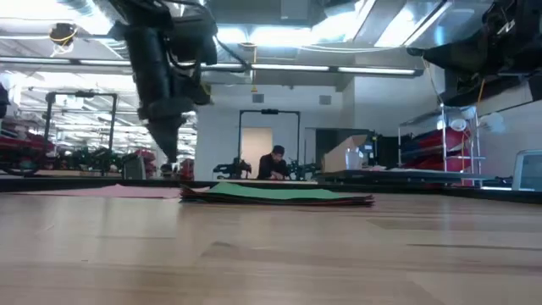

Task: Organize paper
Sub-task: Move the pink paper to the top left of the table, then move the green paper to the bottom left of the table

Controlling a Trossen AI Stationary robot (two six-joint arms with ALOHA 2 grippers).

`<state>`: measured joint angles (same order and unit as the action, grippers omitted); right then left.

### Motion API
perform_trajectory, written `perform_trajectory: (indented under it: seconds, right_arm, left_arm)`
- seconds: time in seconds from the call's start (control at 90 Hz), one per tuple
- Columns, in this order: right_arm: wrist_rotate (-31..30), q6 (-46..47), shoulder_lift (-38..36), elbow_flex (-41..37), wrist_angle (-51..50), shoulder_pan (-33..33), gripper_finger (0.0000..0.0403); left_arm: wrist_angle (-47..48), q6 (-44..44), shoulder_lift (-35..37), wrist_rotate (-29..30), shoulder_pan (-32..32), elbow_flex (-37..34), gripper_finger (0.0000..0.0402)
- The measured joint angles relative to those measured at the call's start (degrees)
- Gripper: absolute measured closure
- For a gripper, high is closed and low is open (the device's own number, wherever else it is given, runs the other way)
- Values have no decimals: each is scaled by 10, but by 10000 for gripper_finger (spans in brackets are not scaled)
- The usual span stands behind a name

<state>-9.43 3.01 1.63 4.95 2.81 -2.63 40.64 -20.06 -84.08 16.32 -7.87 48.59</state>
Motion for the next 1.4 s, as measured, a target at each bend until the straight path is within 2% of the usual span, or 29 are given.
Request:
perform_trajectory:
  seconds: [0.189, 0.322, 0.911, 1.133, 1.4]
  right_arm:
    - [0, 0, 0, 0, -5, 0, 402]
    - [0, 1, 0, 0, -9, 0, 402]
    - [0, 1, 0, 0, -14, 0, 402]
    - [0, 1, 0, 0, -9, 0, 402]
    - [0, 1, 0, 0, 7, 0, 402]
  left_arm:
    - [10, -84, -1, 2, 40, -68, 402]
    - [4, -111, 0, 3, 53, -102, 402]
    - [61, -95, 3, 27, 43, -117, 402]
    - [59, -99, 3, 21, 54, -90, 402]
    - [56, -63, 4, 10, 113, 13, 402]
